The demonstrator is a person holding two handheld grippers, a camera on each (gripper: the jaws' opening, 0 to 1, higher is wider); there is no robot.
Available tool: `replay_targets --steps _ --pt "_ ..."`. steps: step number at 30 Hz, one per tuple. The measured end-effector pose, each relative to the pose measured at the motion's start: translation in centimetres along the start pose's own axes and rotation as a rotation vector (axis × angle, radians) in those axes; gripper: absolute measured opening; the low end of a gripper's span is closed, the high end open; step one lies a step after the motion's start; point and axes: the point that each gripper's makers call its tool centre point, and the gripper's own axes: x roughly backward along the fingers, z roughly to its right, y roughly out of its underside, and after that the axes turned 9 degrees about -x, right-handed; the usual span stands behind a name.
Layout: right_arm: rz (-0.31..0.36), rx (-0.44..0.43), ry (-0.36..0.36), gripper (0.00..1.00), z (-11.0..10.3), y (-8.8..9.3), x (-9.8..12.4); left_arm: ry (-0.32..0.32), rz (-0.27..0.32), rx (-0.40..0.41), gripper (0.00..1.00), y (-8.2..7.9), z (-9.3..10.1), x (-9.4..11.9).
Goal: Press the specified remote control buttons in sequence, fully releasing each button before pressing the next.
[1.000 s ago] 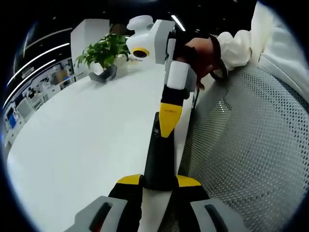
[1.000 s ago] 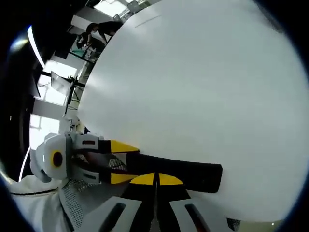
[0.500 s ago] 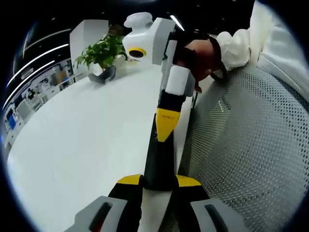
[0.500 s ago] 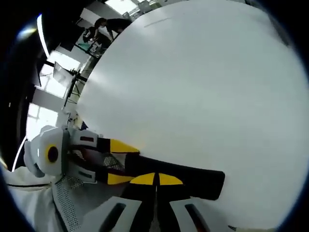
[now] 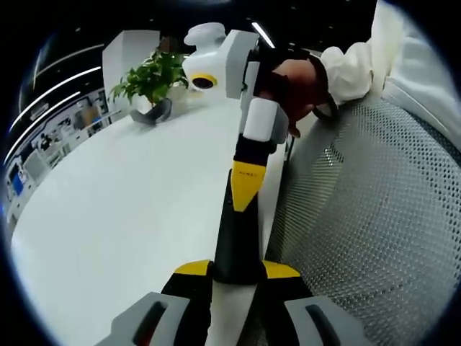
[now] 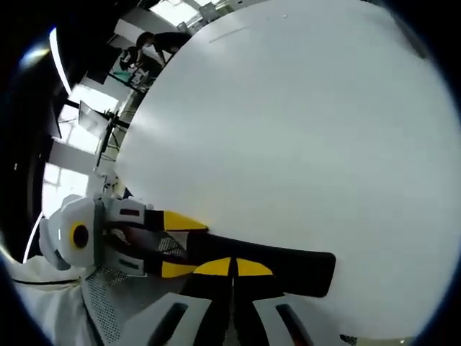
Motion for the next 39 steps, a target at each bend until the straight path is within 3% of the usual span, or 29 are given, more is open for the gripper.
replay_targets --steps 15,23,34,39 --pt "-0.012 0.027 0.015 0.00 -0.2 0.1 0.1 0.001 -0.001 -0.004 0.25 0.0 0.0 0.0" --pt "-0.008 -0.012 -0.004 0.00 -0.1 0.0 0.3 0.002 -0.003 -0.006 0.25 0.0 0.0 0.0" --pt "-0.002 0.019 -0.053 0.00 -1.4 0.1 0.0 0.002 -0.007 -0.001 0.25 0.0 0.1 0.0" --pt "-0.016 0.028 -0.044 0.00 -1.4 0.3 -0.3 0.001 -0.004 0.004 0.25 0.0 0.1 0.0"
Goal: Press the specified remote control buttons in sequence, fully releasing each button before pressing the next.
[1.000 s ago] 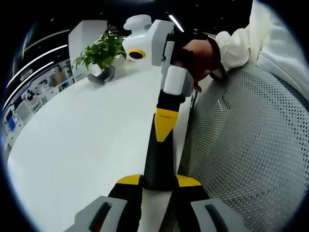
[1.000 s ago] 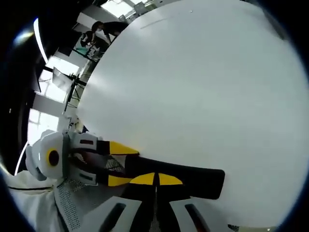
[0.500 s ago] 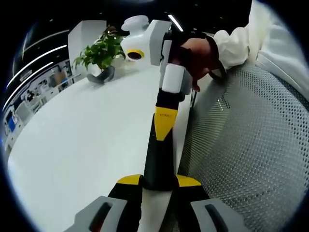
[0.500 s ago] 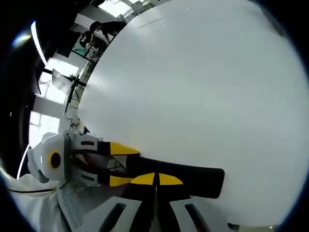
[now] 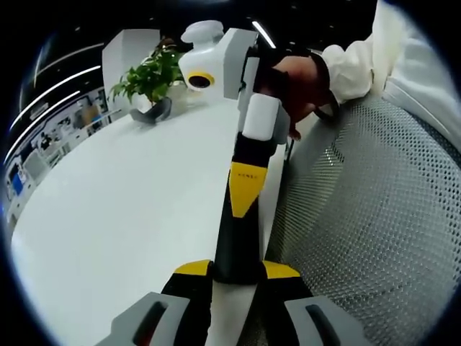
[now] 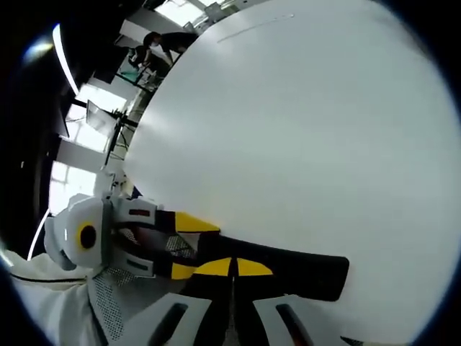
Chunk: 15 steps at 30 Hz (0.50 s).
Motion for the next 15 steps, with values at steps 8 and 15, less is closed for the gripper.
replay_targets --steps 8,15 --pt "-0.002 0.030 0.017 0.00 0.17 0.03 -0.25 0.000 0.000 -0.001 0.25 -0.01 0.02 0.01" --pt "0.008 0.063 0.030 0.00 0.24 -0.01 -0.36 -0.001 -0.008 -0.002 0.25 -0.03 0.05 -0.04"
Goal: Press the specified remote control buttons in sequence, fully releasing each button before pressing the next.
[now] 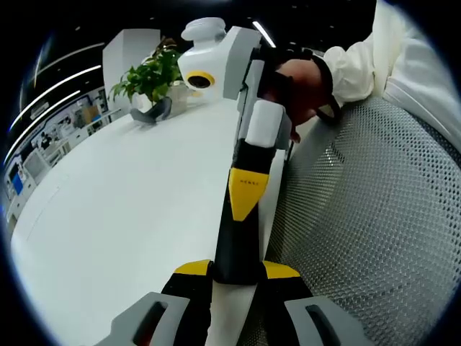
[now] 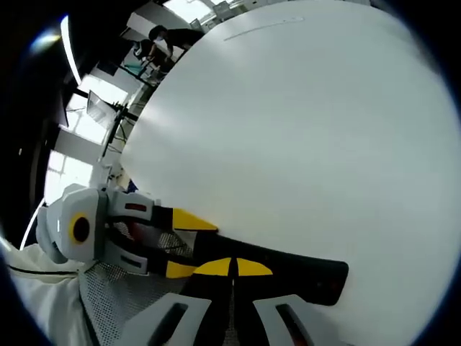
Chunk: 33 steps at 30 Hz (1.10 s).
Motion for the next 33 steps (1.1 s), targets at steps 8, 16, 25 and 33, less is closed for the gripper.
replay_targets --steps 8,16,25,33 --pt "0.018 0.012 0.017 0.00 0.11 -0.01 -0.06 -0.004 -0.004 0.009 0.25 0.03 -0.02 -0.02" --pt "0.021 0.002 0.015 0.00 0.04 -0.06 0.00 -0.007 -0.017 0.008 0.25 -0.04 -0.09 -0.02" --pt "0.002 0.025 0.001 0.00 -0.16 -0.05 0.08 -0.009 -0.027 0.024 0.25 -0.08 -0.19 -0.01" --pt "0.000 0.028 0.008 0.00 -0.15 -0.02 -0.01 -0.009 -0.025 0.022 0.25 -0.01 -0.19 -0.01"
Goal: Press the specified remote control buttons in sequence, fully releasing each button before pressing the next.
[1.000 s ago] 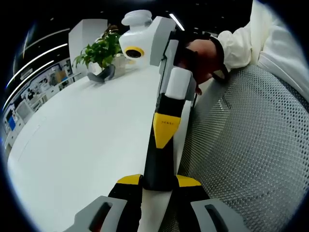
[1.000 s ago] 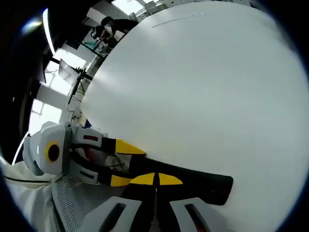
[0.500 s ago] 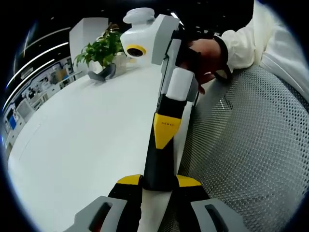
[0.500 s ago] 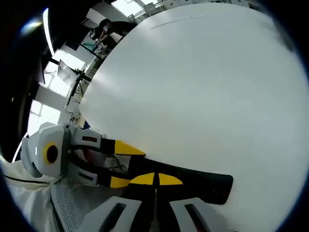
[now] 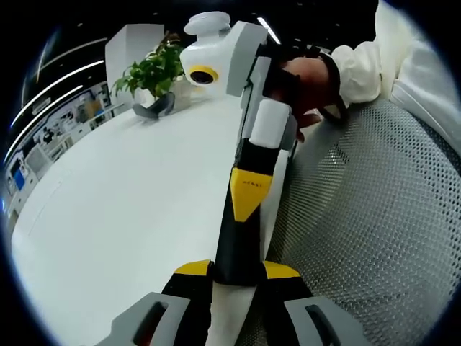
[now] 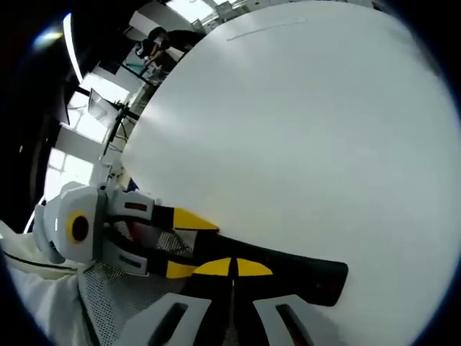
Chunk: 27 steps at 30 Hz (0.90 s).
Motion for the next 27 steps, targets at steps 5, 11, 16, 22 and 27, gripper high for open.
replay_targets --steps 5,11,16,22,27 --pt "0.010 -0.006 0.014 0.00 0.1 -0.1 -0.1 0.002 0.000 -0.006 0.25 0.0 0.0 0.0" --pt "0.005 -0.006 0.006 0.00 0.1 -0.1 0.0 0.004 -0.010 -0.016 0.25 0.1 0.1 -0.1" --pt "0.004 -0.016 0.004 0.00 0.1 -0.1 0.1 0.008 0.002 -0.024 0.25 0.0 0.1 -0.1" --pt "0.153 -0.001 -0.005 0.00 -0.4 -2.3 1.5 0.011 0.006 -0.027 0.25 0.0 0.0 -0.1" --pt "0.341 0.005 -0.029 0.00 -0.8 -4.8 4.4 0.010 0.006 -0.028 0.25 0.0 0.0 -0.1"
